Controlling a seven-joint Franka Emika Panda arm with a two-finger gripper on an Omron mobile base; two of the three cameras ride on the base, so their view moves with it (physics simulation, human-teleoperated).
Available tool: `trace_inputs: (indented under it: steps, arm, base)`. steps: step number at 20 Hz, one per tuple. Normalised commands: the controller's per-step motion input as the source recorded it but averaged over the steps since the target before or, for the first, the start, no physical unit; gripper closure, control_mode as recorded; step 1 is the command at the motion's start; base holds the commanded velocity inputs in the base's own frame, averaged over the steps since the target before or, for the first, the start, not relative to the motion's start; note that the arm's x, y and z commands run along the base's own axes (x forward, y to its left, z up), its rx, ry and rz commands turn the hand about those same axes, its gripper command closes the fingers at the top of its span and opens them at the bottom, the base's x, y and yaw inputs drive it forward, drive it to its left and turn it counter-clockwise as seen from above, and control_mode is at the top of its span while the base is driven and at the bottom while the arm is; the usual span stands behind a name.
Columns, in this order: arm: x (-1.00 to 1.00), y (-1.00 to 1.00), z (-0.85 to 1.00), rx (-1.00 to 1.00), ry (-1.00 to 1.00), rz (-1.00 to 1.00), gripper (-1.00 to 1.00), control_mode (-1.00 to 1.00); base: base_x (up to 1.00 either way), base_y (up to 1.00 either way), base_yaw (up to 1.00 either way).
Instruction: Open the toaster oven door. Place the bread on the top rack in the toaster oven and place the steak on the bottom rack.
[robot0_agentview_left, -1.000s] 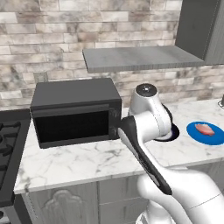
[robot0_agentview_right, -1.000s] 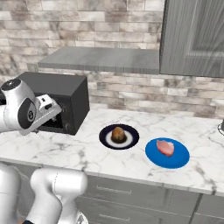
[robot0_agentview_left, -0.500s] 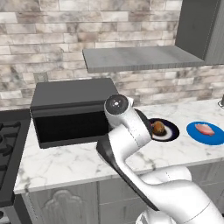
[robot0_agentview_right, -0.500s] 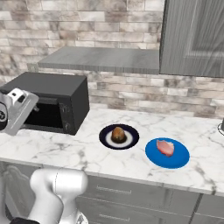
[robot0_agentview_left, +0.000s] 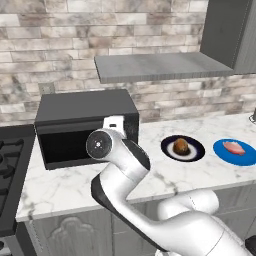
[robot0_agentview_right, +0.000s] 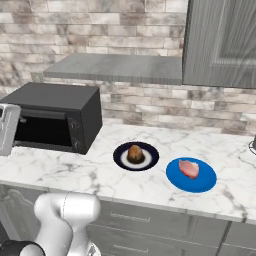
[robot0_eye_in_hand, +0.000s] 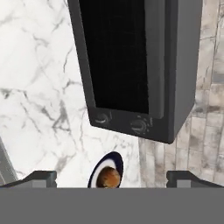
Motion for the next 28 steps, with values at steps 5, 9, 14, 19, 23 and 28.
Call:
trace_inputs:
  steps: [5,9,14,19,23,28]
  arm:
    - [0.12,0.52,0.31,-0.14,-0.11,0.09,-1.00,-1.00]
    - [0.02,0.34,0.28,-0.14,-0.15,0.08,-1.00,-1.00]
    - [0.06,0.29,0.01,-0.13,-0.19,0.04,-1.00,-1.00]
    - [0.14,0.11,0.00,-0.07,-0.22,0.05,-1.00,-1.00]
    - [0.24,0.00,-0.01,0.00,-0.22,0.00,-1.00,-1.00]
    - [0.23,0.00,-0.13,0.04,-0.19,0.00,-1.00,-1.00]
  base:
    - [0.00,0.00,0.00]
    - [0.00,0.00,0.00]
    - [0.00,0.00,0.00]
    - [0.00,0.00,0.00]
    - [0.00,0.00,0.00]
    - [0.00,0.00,0.00]
